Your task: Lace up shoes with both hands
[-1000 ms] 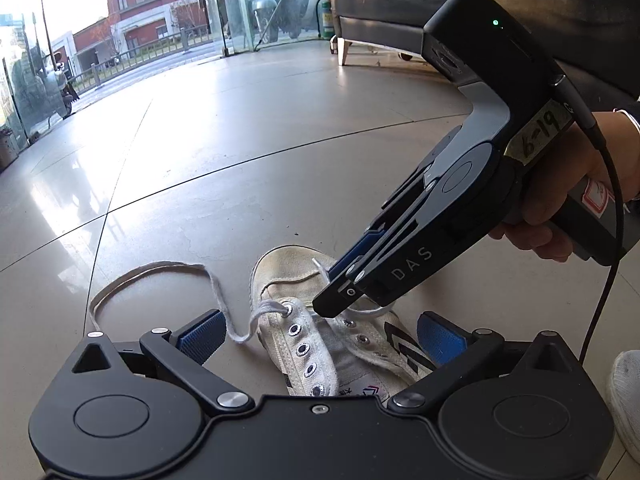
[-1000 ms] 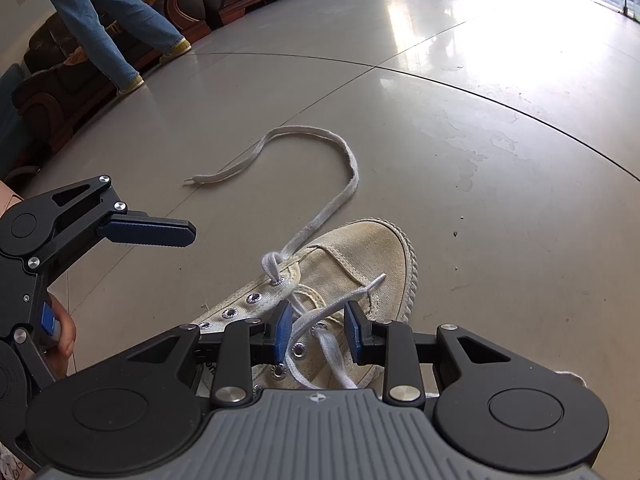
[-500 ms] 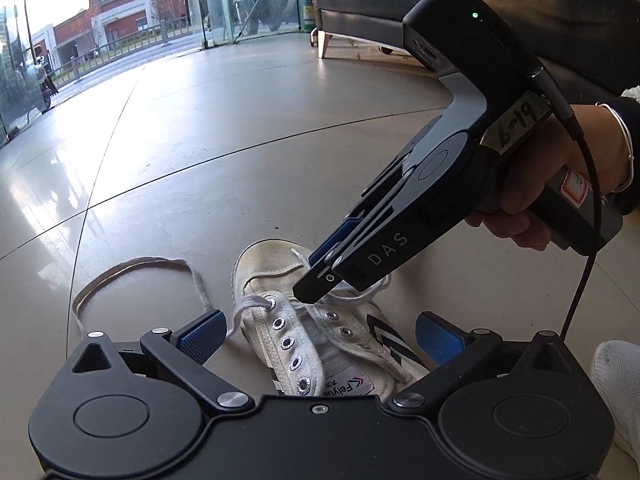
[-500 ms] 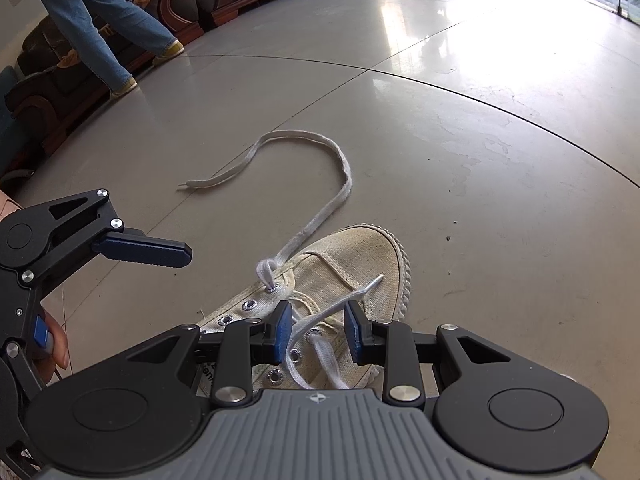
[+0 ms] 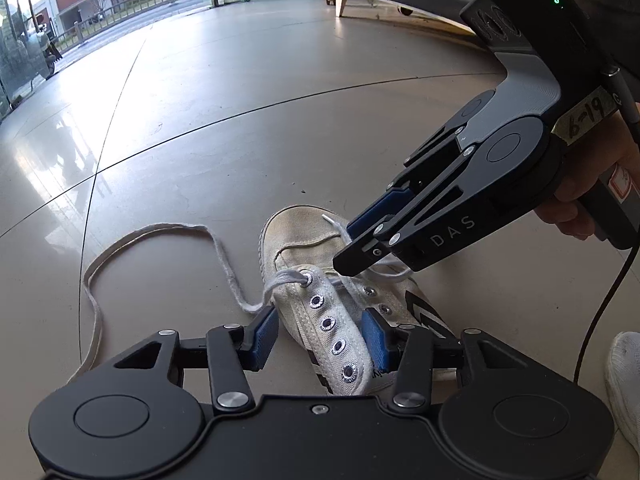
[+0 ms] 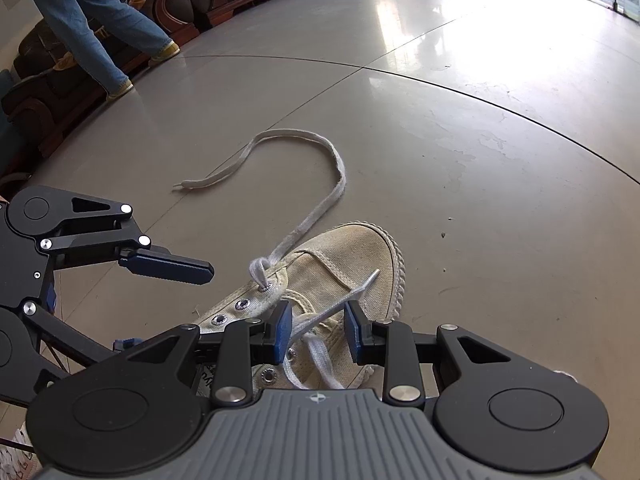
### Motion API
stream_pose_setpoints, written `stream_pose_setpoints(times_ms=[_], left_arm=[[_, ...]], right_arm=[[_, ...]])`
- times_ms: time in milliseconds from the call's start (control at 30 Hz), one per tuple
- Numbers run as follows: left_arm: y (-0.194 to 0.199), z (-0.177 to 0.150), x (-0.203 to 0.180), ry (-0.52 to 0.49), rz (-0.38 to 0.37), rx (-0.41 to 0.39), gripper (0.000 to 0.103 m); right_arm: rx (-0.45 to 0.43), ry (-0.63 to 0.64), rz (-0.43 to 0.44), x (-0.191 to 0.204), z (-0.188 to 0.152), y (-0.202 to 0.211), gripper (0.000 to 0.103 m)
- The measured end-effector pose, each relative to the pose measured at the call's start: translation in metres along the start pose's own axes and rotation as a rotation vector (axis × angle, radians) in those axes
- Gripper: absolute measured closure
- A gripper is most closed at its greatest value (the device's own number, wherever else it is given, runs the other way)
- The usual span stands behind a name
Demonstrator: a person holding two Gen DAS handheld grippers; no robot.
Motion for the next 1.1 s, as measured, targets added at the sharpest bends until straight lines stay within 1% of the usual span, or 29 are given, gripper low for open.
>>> stream_pose_setpoints(times_ms=[167,233,333,467,633,667,700,733,800,833,933,1033,1100], left_arm=[[-0.002,-0.001,-0.018,-0.13,0.04,-0.008,0.062],[-0.004,-0.002,-0.023,-0.162,0.047,0.007,0.062],[-0.003,-0.003,-0.027,-0.188,0.032,0.012,0.062],[-0.001,-0.001,-0.03,-0.191,0.011,0.004,0.062],[-0.008,-0.002,-0.025,-0.167,0.018,0.021,0.061],[-0.009,-0.002,-0.025,-0.166,0.024,0.023,0.062],[-0.01,-0.002,-0.023,-0.161,0.026,0.02,0.068],[-0.009,-0.002,-0.02,-0.15,0.024,0.012,0.069],[-0.008,-0.001,-0.014,-0.126,0.022,-0.002,0.071],[-0.007,0.0,-0.01,-0.112,0.023,-0.005,0.071],[-0.006,0.002,0.0,-0.084,0.035,-0.011,0.072],[-0.007,0.004,0.003,-0.088,0.04,-0.007,0.071],[-0.008,0.005,0.0,-0.105,0.049,-0.007,0.072]], right_arm=[[0.001,-0.007,-0.015,-0.001,0.003,-0.002,0.072],[0.0,0.001,-0.031,0.001,0.004,-0.002,0.072],[-0.003,0.012,-0.05,0.003,0.004,-0.001,0.073],[0.005,-0.015,-0.069,-0.001,0.006,-0.002,0.073],[0.009,-0.017,-0.082,-0.003,0.009,-0.008,0.073],[0.01,-0.005,-0.084,-0.002,0.009,-0.008,0.075],[0.01,0.006,-0.086,-0.001,0.009,-0.008,0.079],[0.012,0.015,-0.085,-0.001,0.008,-0.008,0.087],[0.014,0.04,-0.08,0.002,0.007,-0.006,0.09],[0.015,0.053,-0.073,0.003,0.006,-0.004,0.094],[0.016,0.123,-0.045,0.013,0.003,0.002,0.094],[0.028,0.178,-0.056,0.022,0.0,0.001,0.094],[0.031,0.193,-0.068,0.025,0.0,-0.002,0.092]])
Point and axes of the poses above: each gripper's, at about its wrist camera, not at the fingertips, and y roughly against the way its jaws point, x to its left, z to its top, the point moved 1 cm from there along -y, roughly the way its jaws point, and after that the axes turned 5 degrees about z, right-handed, at the moved point
